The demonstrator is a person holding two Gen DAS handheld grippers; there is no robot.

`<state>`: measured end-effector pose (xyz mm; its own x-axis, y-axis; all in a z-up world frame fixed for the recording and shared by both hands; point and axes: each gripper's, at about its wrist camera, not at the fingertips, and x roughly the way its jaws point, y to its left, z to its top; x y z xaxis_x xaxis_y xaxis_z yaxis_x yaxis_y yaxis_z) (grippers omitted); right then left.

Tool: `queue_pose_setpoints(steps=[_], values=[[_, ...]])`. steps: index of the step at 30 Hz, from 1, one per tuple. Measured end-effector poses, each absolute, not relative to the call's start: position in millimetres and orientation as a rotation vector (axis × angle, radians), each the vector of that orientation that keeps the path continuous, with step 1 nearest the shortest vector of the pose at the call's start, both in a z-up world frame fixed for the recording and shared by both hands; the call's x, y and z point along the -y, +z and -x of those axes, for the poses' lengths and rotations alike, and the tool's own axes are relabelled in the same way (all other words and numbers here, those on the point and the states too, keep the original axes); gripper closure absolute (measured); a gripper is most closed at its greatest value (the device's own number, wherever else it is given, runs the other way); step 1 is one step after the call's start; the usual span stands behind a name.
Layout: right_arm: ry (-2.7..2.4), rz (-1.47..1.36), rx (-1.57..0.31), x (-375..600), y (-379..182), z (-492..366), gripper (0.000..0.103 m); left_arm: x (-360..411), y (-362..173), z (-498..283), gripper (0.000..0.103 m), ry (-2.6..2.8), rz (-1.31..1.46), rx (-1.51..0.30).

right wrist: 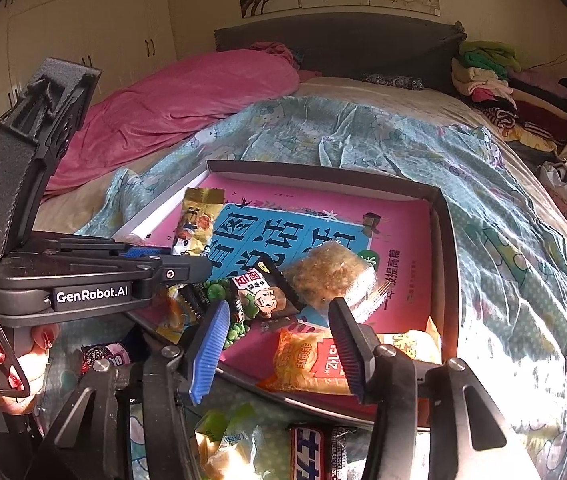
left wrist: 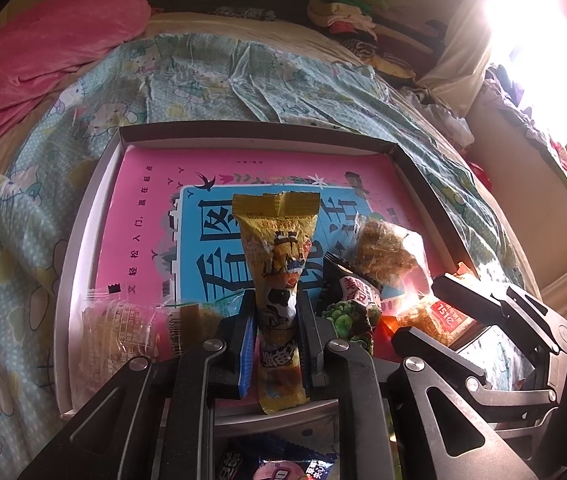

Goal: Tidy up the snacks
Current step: 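Open left tool to drop the yellow chip bag in the box while right tool releases the black packet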

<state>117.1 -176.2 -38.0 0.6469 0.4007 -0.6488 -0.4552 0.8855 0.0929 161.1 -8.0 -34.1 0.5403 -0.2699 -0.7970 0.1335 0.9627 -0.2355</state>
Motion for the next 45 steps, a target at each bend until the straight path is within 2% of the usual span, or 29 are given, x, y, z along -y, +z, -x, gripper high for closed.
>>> queue_pose_setpoints(steps=[10,17,22,27,38,45], values=[[0.477,0.075,-0.718,179.4,-37.4,-116.9,0.05,7.9,-30.6,-159.6,0.081,-0.218,0.126,-0.966],[0.475,0.078,-0.72,180.6,-37.3,-116.7,0.049,8.0,-24.2,-158.6,0.062,-0.205,0.112,-0.947],[0.472,0.078,-0.719,181.3,-37.2,-116.9,0.047,7.6,-21.2,-157.8,0.057,-0.198,0.108,-0.942],[0.467,0.082,-0.718,181.6,-36.7,-116.8,0.046,6.2,-17.5,-156.9,0.046,-0.191,0.113,-0.936],[0.451,0.08,-0.702,184.5,-33.9,-114.0,0.044,4.6,-9.2,-150.7,0.032,-0.173,0.113,-0.924],[0.428,0.065,-0.678,192.5,-28.6,-112.1,0.04,-0.4,-2.5,-144.5,0.029,-0.151,0.118,-0.908]])
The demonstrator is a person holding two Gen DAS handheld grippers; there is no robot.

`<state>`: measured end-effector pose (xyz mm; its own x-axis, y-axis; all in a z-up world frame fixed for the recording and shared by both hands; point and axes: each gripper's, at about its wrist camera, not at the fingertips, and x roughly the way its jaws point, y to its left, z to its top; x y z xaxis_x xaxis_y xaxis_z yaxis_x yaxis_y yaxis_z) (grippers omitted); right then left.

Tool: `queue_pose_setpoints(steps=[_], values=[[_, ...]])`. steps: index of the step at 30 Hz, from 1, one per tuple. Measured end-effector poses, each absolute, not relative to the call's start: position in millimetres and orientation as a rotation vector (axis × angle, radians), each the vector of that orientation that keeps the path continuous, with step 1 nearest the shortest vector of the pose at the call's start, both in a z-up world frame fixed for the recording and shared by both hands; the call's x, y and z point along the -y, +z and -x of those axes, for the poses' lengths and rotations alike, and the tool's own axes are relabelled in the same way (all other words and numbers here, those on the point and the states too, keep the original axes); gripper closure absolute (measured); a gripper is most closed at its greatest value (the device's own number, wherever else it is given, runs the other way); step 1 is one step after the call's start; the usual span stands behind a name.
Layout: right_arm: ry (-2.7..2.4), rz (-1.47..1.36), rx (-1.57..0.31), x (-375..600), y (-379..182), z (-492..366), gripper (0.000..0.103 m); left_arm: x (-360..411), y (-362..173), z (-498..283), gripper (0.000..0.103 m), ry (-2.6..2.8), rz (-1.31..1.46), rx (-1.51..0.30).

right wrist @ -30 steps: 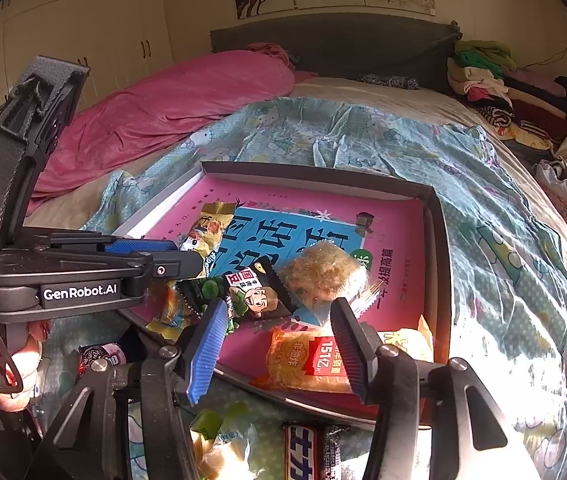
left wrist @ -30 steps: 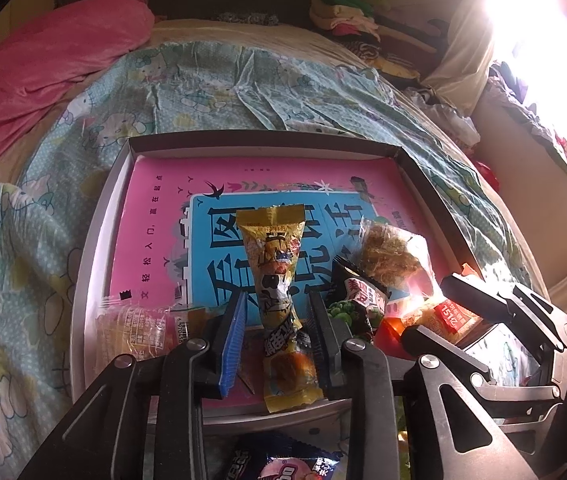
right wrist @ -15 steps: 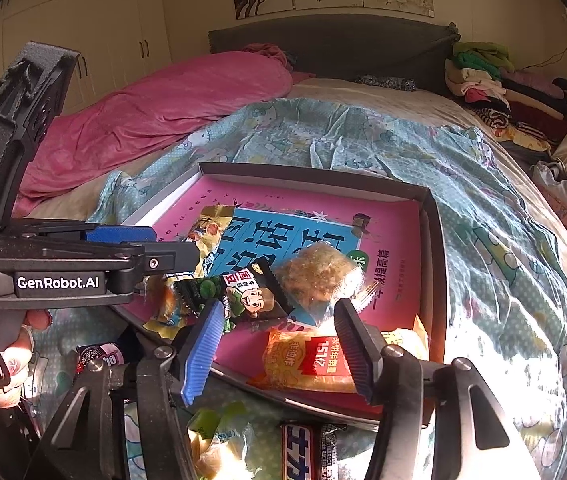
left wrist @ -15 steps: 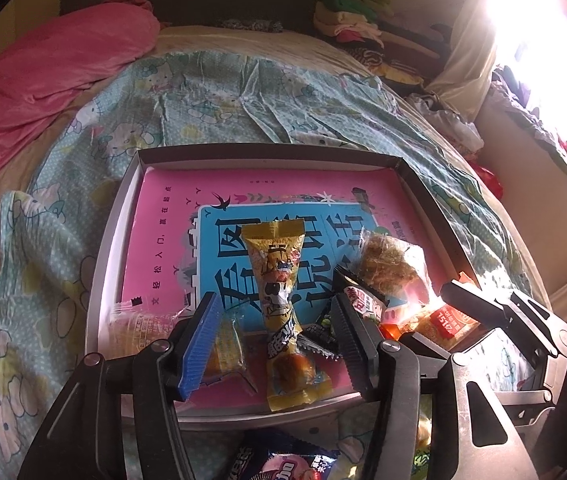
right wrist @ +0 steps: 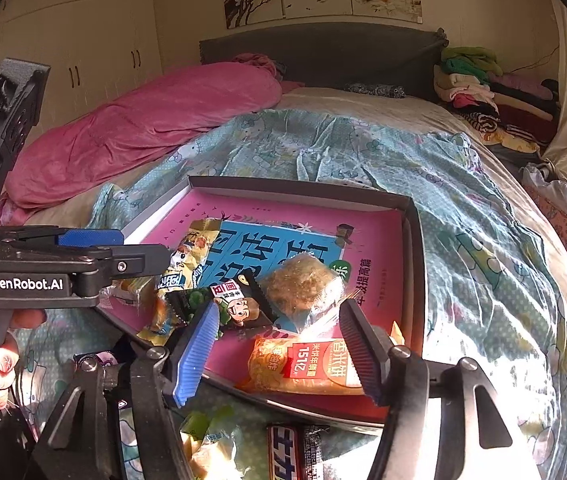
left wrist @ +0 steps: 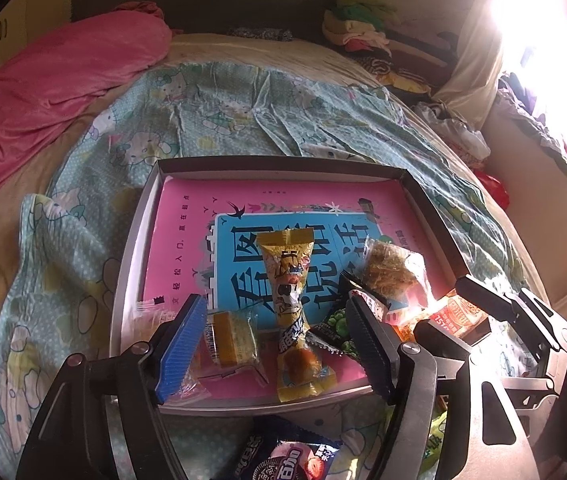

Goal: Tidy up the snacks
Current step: 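Open left tool to drop the yellow chip bag in the box while right tool releases the black packet, then withdraw both tools from the box toward the snacks on the bed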

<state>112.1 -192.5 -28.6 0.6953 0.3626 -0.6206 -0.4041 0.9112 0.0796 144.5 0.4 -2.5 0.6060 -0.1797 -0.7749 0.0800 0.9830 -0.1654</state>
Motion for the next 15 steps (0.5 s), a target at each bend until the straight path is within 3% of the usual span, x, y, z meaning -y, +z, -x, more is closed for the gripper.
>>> queue_pose_setpoints(steps=[15], values=[[0.406,-0.039,-0.619,219.8,-9.4,-101.5,0.034,1.3,5.9,-128.0,0.028,-0.138,0.089,-0.915]])
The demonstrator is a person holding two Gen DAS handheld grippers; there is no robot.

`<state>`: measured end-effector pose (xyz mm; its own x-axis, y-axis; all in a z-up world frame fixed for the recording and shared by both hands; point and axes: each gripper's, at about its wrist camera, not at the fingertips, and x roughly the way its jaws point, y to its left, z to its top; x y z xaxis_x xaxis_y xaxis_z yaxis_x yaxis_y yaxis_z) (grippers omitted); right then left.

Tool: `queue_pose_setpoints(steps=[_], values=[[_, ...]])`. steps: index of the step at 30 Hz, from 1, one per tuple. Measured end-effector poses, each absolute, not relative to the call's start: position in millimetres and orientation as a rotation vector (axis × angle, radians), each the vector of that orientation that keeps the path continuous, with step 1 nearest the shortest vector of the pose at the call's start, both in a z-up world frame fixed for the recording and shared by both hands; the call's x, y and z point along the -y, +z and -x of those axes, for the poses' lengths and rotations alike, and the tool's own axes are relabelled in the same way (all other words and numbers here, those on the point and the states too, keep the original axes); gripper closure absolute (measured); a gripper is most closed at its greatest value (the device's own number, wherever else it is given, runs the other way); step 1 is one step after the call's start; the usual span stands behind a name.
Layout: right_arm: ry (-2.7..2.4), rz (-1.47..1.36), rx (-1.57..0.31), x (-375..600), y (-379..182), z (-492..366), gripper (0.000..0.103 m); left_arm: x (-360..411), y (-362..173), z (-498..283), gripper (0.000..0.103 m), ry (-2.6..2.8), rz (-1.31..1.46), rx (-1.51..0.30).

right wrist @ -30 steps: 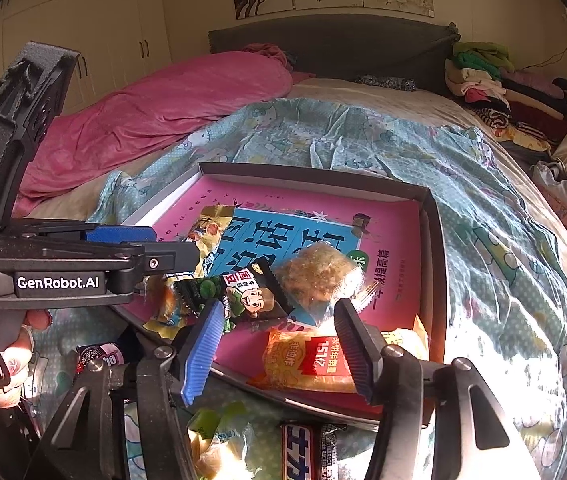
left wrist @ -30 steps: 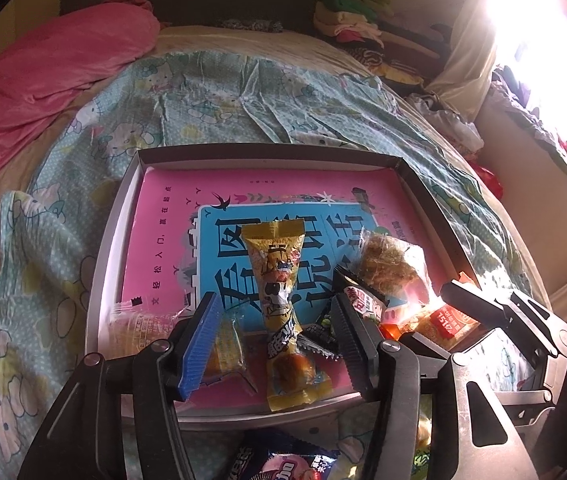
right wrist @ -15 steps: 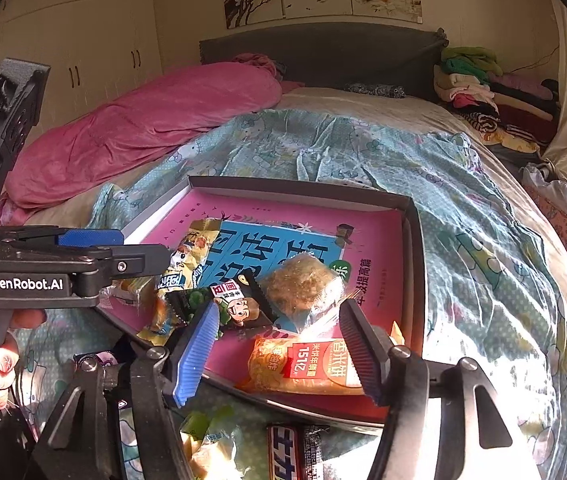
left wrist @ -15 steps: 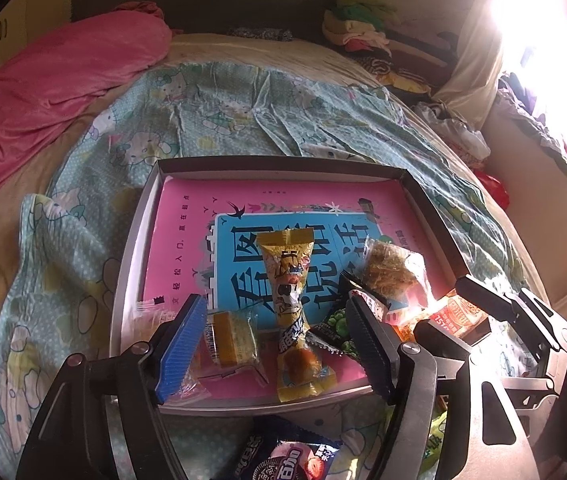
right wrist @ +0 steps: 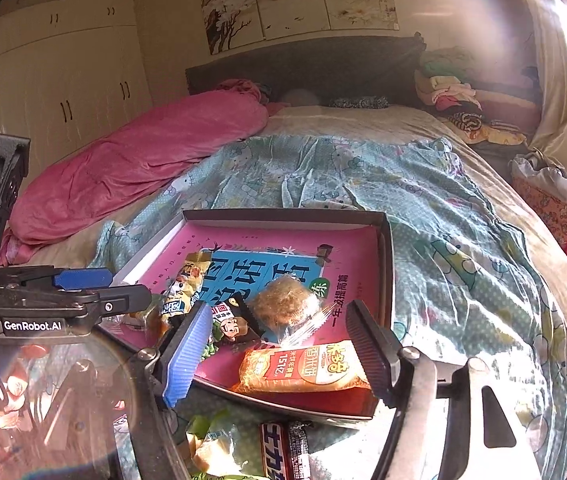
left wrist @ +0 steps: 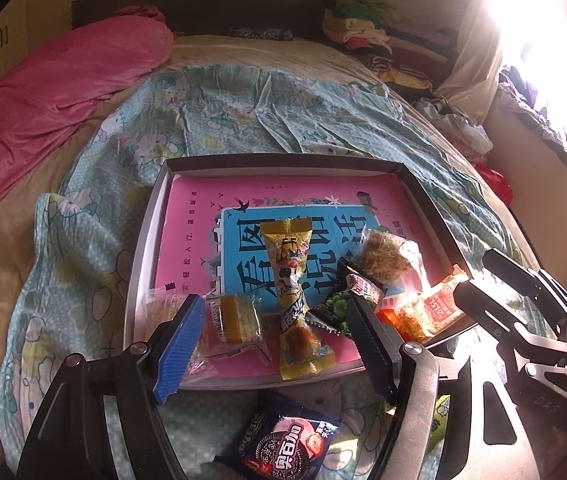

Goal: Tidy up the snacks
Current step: 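Withdraw both tools from the box toward the snacks on the bed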

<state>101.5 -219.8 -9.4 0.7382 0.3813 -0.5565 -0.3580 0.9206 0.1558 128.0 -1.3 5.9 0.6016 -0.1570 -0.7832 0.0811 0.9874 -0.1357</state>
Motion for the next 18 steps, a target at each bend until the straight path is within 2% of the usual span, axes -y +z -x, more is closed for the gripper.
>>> queue_pose_setpoints(steps=[18], values=[[0.329,-0.105,-0.649,250.8,-3.1,-85.4,0.033,-3.3,2.5,-105.7,0.028,-0.168,0.069,-0.939]])
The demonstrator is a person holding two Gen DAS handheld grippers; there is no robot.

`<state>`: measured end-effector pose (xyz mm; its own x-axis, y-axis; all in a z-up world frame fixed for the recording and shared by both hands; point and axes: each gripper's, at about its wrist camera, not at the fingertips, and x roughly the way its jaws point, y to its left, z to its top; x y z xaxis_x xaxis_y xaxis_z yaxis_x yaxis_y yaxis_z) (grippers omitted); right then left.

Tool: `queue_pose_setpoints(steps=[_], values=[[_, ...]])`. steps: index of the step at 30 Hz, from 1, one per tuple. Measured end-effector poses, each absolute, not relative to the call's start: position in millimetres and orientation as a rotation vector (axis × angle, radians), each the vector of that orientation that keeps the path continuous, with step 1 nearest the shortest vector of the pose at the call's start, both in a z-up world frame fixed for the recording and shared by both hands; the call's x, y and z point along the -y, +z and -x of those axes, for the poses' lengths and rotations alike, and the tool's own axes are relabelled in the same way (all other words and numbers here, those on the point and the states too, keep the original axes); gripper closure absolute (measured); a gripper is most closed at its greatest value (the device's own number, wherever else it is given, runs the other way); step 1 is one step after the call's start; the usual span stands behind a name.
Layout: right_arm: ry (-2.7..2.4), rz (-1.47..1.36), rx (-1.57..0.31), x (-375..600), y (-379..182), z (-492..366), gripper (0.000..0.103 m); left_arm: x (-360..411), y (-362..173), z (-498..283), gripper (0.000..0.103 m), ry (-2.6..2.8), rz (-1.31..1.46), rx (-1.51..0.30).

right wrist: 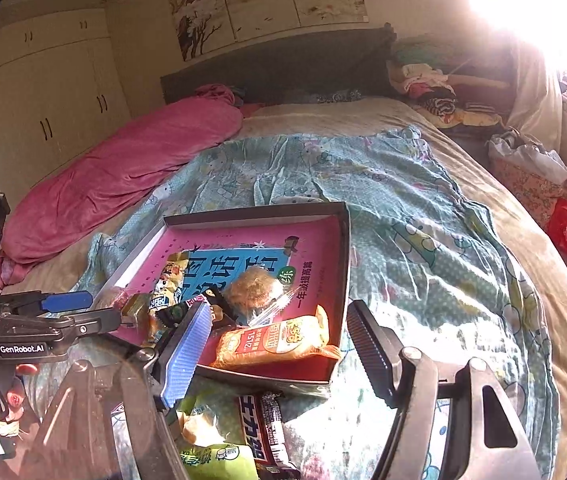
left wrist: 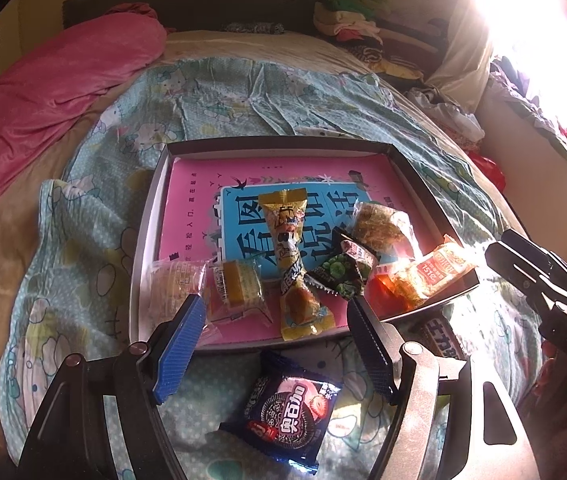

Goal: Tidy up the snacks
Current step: 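Withdraw both tools from the box toward the snacks on the bed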

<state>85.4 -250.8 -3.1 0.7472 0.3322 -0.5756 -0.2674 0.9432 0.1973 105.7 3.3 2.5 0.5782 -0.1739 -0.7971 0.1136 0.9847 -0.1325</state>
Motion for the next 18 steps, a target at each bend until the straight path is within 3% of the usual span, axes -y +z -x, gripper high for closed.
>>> queue_pose_setpoints(steps=[18], values=[[0.323,-0.091,-0.775,254.2,-21.7,-64.3,0.033,-1.4,-8.1,-84.9,0.028,-0.213,0.041,-0.977]])
